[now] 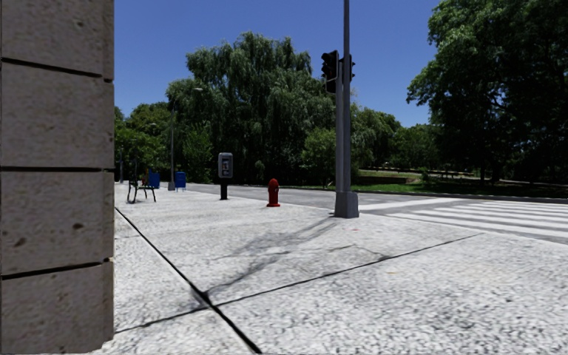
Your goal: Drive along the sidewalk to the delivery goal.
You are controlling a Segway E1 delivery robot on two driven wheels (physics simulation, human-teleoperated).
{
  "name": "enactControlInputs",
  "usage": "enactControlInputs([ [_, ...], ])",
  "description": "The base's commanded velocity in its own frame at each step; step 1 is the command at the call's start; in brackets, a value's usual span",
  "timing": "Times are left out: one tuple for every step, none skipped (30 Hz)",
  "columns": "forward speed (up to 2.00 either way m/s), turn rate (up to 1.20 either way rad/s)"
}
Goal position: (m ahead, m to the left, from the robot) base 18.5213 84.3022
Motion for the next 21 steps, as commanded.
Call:
enactControlInputs([
  [2.00,0.00],
  [2.00,0.00],
  [2.00,0.00],
  [2.00,0.00],
  [2.00,0.00],
  [2.00,0.00],
  [2.00,0.00],
  [2.00,0.10],
  [2.00,0.14],
  [2.00,0.15],
  [2.00,0.15],
  [2.00,0.16],
  [2.00,0.16],
  [2.00,0.16],
  [2.00,0.16],
  [2.00,0.17],
  [2.00,0.17],
  [2.00,0.17],
  [2.00,0.17],
  [2.00,0.17],
  [2.00,0.17],
])
